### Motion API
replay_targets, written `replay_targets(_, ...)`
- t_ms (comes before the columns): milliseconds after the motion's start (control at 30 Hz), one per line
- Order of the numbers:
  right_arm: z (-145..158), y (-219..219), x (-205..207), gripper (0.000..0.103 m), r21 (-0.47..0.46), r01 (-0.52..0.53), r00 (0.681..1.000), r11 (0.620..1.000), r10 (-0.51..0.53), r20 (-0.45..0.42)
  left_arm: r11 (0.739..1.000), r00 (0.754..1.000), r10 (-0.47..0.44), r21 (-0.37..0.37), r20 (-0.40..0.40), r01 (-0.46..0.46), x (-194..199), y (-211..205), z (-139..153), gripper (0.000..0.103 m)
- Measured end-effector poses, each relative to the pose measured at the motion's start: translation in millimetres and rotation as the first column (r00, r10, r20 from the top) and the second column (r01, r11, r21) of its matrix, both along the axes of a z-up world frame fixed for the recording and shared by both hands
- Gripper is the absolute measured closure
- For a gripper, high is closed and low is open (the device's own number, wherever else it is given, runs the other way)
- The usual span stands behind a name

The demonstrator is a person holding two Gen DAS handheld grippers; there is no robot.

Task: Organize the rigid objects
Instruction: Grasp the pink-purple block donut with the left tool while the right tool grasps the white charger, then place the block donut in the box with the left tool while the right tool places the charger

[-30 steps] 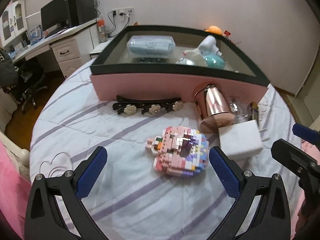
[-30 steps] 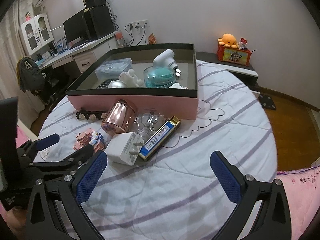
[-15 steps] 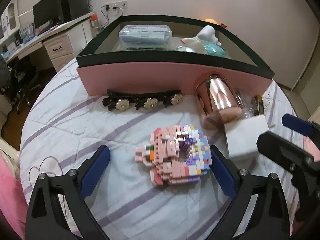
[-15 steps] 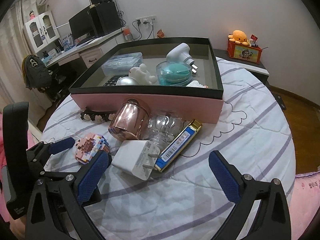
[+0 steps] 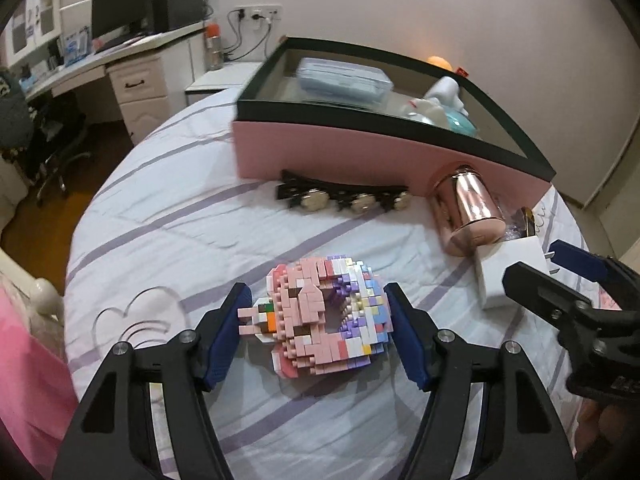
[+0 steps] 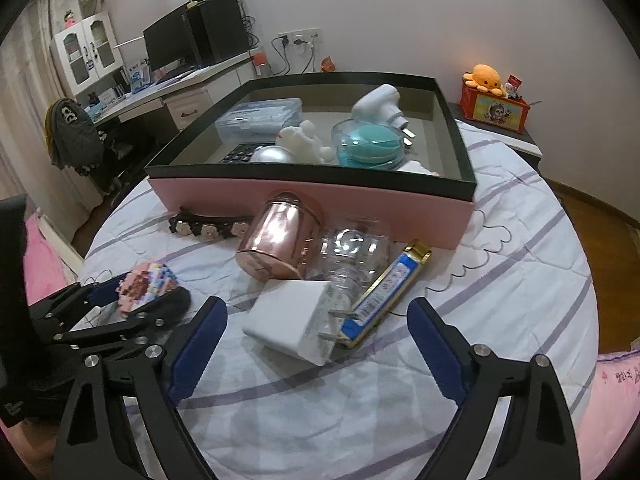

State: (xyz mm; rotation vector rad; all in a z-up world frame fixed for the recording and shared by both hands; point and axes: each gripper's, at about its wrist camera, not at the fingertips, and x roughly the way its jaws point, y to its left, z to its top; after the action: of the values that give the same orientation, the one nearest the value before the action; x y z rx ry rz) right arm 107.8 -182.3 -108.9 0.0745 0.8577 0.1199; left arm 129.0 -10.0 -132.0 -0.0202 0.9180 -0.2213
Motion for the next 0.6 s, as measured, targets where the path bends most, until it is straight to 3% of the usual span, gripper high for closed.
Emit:
replay_targets(100,-6.2,6.9,3.8,0.020,-0.022,-0.007,1.000,1.000,0.007,-0.005,1.000,1.000,0.010,-0.005,-0.001,-0.010,-3.3,6.3,0.2,0.034)
replay_targets(367,-17.1,35.8,5.3,0.025,-0.270,0.003,0.999,0.963,0.012,0.052,1.000,1.000,0.007,0.000,0.000,-0.007,-2.5,5.0,-2.0,0.034)
replay_targets(467,-18.5,43.7,0.1,0.033,-0.325,-0.007,0.997,0.946,0.032,0.071,1.000,1.000,0.008,-0.008,0.000,-0.008,-3.5,6.2,-2.0,0.034)
replay_targets(600,-14.0,39.4,-7.6,0.033,-0.294,-0.013,0.996,0.956,0.039,0.081,1.000,1.000,0.011,-0.015,0.000,-0.011,-6.0,7.7,-0.1,0.034)
